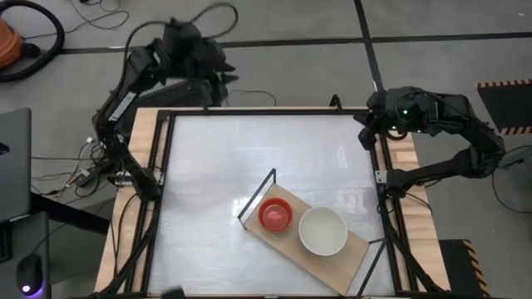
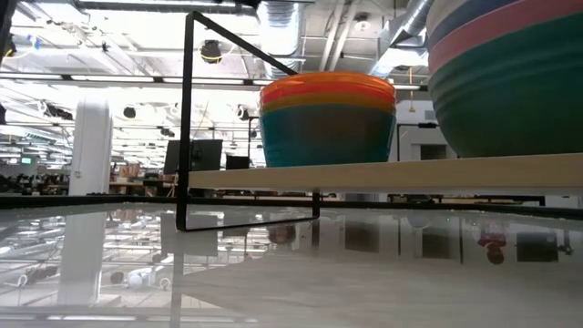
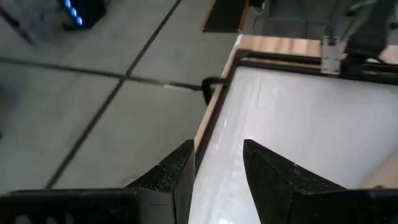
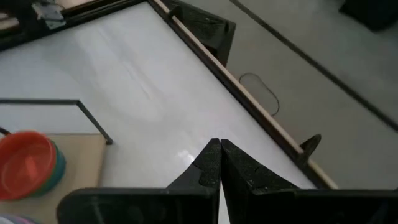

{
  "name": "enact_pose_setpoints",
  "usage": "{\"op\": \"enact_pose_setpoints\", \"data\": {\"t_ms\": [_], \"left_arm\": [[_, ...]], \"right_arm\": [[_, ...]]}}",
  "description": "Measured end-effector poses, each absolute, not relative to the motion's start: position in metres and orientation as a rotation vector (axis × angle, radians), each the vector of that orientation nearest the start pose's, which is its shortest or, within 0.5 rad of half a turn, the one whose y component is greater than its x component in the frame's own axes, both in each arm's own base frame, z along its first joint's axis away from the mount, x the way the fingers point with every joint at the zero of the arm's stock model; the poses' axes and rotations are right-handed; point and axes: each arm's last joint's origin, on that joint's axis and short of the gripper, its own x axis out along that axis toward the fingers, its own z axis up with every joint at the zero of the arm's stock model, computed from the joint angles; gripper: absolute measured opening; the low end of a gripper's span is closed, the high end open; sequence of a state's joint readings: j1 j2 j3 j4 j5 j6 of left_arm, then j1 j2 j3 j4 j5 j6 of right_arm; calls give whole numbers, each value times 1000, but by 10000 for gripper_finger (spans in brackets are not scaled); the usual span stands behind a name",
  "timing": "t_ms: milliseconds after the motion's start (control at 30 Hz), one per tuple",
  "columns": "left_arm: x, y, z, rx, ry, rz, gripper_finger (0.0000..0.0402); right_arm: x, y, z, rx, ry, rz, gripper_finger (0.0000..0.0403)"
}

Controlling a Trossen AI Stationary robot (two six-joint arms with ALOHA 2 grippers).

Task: Place and stack bowls onto a shelf
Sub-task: Return to Home Position

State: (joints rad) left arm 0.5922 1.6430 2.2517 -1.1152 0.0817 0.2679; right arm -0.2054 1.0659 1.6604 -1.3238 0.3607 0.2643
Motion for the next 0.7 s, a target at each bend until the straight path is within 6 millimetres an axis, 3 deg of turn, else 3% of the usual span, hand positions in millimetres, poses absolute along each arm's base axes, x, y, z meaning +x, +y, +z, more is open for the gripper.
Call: {"op": "enact_pose_setpoints", "data": {"t_ms": [133, 233, 433, 567, 700], "left_arm": [[223, 202, 492, 22, 573, 451, 123], [215, 224, 474, -29, 600, 423, 123], [208, 245, 436, -247, 582, 245, 123], [221, 230, 413, -376, 598, 97, 123], [244, 176, 397, -333, 636, -44, 117]], "right_arm": [[117, -35, 461, 120, 653, -613, 31], [96, -34, 467, 129, 594, -638, 31], [14, -15, 475, 226, 347, -679, 31], [-39, 0, 464, 371, 160, -681, 31], [-60, 7, 435, 485, 108, -649, 31]]}}
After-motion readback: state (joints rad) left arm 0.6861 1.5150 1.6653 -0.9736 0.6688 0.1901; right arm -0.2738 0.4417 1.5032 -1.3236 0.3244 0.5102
